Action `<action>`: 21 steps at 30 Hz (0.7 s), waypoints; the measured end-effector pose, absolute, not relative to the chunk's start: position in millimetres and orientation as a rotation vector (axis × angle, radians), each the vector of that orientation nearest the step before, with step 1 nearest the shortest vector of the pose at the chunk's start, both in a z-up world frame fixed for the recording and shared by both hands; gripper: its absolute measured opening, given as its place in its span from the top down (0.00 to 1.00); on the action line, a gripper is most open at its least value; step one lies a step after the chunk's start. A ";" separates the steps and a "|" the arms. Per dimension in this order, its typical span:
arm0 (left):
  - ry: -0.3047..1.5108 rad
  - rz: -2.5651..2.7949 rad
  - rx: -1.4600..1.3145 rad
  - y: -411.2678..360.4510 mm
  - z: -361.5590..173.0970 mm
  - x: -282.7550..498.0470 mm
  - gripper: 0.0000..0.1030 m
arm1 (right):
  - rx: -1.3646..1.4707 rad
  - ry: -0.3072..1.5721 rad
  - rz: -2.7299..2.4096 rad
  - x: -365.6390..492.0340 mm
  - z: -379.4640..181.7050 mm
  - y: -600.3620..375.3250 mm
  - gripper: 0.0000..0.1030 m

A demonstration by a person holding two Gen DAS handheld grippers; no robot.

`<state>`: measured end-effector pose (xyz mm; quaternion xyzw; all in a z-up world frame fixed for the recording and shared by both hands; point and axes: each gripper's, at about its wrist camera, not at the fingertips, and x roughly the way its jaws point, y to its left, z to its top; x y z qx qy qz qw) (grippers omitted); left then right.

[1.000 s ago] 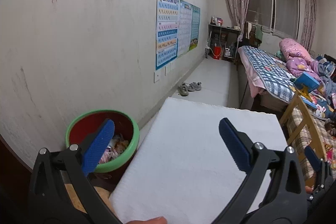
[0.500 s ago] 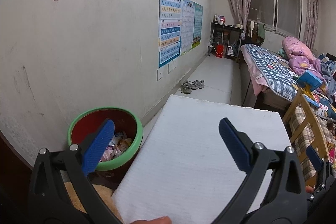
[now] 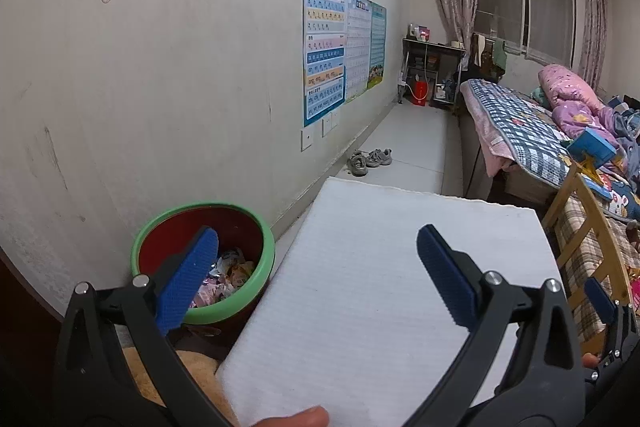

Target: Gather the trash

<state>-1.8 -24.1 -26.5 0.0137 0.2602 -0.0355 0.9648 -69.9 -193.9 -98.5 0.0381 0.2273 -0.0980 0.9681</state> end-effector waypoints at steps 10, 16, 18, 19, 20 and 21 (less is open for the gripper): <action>0.527 -0.070 0.029 -24.7 -26.6 -1.9 0.05 | 0.078 0.469 -0.202 -71.9 -102.4 -196.6 0.07; 0.530 -0.063 0.028 -23.7 -29.7 -1.8 0.05 | 0.078 0.471 -0.202 -71.1 -101.8 -196.2 0.07; 0.533 -0.059 0.024 -22.4 -30.2 -1.0 0.05 | 0.078 0.470 -0.202 -71.1 -101.7 -196.1 0.07; 0.534 -0.058 0.023 -21.9 -30.3 -1.2 0.05 | 0.077 0.470 -0.203 -71.9 -102.1 -196.9 0.07; 0.534 -0.057 0.021 -21.3 -30.6 -1.2 0.05 | 0.078 0.471 -0.202 -71.3 -101.9 -196.6 0.07; 0.535 -0.057 0.022 -20.8 -30.1 -1.0 0.05 | 0.078 0.471 -0.201 -71.0 -101.8 -196.5 0.07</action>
